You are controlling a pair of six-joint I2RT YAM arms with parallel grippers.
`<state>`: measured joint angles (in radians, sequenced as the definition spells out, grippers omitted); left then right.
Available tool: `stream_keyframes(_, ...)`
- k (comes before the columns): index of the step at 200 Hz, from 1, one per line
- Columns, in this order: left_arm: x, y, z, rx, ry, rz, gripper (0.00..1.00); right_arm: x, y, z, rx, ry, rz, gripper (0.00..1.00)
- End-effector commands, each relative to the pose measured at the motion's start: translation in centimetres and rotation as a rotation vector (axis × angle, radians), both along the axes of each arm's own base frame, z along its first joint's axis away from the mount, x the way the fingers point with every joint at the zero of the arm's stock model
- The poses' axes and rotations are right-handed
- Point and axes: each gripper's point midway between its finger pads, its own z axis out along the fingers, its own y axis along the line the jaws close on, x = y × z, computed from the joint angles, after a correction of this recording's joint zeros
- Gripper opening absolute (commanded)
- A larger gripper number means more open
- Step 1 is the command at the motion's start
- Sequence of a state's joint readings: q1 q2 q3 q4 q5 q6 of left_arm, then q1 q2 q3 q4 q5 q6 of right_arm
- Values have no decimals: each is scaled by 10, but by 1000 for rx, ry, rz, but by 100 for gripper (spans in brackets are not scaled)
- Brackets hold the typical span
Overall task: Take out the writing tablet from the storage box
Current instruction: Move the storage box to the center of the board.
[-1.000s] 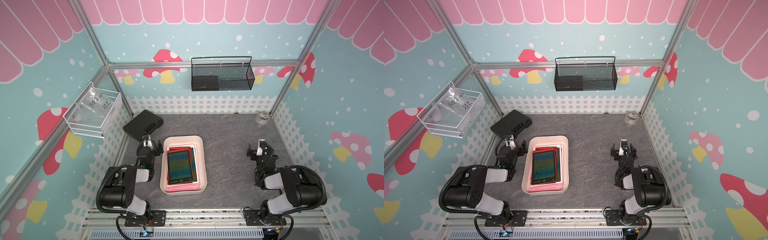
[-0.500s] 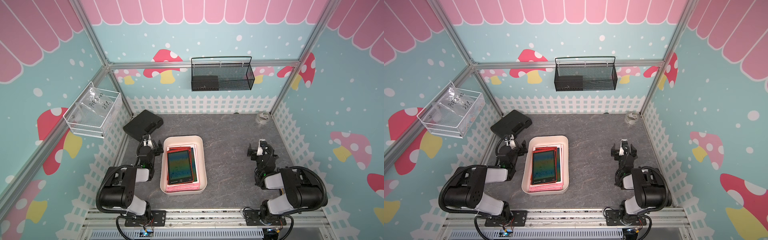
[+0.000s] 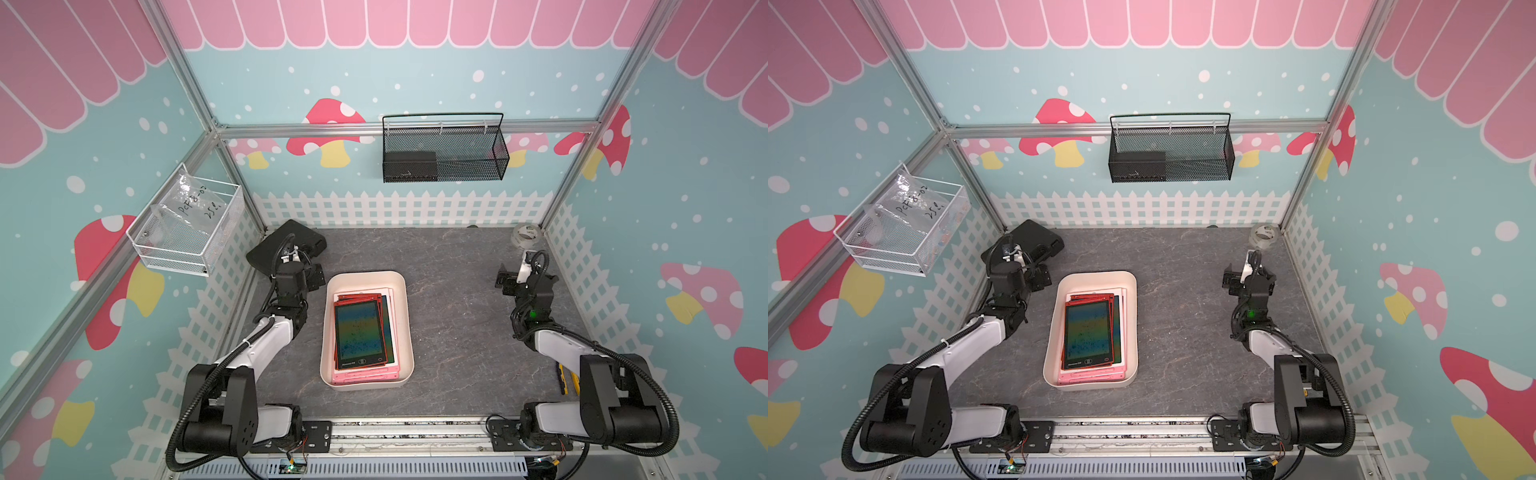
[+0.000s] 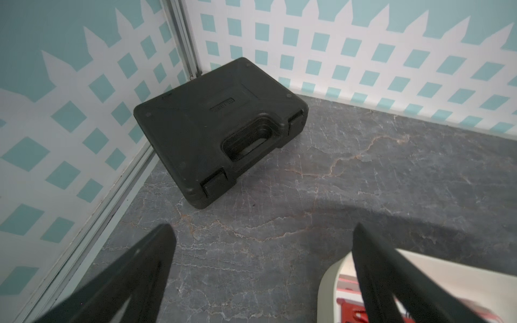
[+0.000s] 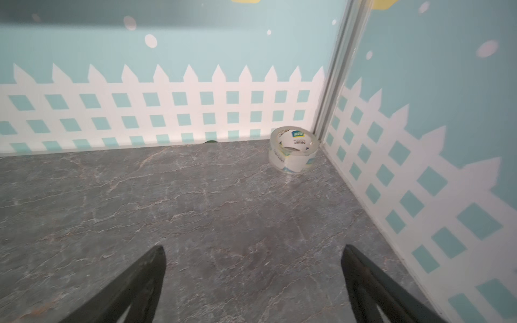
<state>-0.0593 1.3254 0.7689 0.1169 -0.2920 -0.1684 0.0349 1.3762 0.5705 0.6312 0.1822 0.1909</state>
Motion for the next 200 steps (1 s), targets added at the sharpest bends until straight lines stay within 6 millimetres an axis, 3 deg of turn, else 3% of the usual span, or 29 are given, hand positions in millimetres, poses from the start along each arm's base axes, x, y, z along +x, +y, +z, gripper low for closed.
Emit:
stream_keyframes(1, -25, -3, -28, -61, 236, 32, 99, 0, 40, -49, 84, 238, 116, 100)
stream_keyframes(33, -43, -12, -44, -147, 350, 44, 99, 2, 104, -60, 79, 362, 255, 99)
stream_keyframes(58, -60, -23, -58, -189, 446, 55, 99, -2, 152, -51, 187, 415, 409, 99)
stream_keyframes(79, -74, -18, -65, -135, 527, 112, 99, -10, 180, -44, 272, 450, 481, 99)
stream_keyframes(112, -84, -47, -77, -242, 563, 23, 99, -28, 220, -51, 278, 557, 556, 97)
stream_keyframes(136, -95, -53, -82, -279, 563, 12, 98, -39, 241, -54, 284, 613, 604, 95)
stream_keyframes(200, -108, -66, -98, -347, 608, -26, 62, -63, 284, -63, 263, 665, 677, 89)
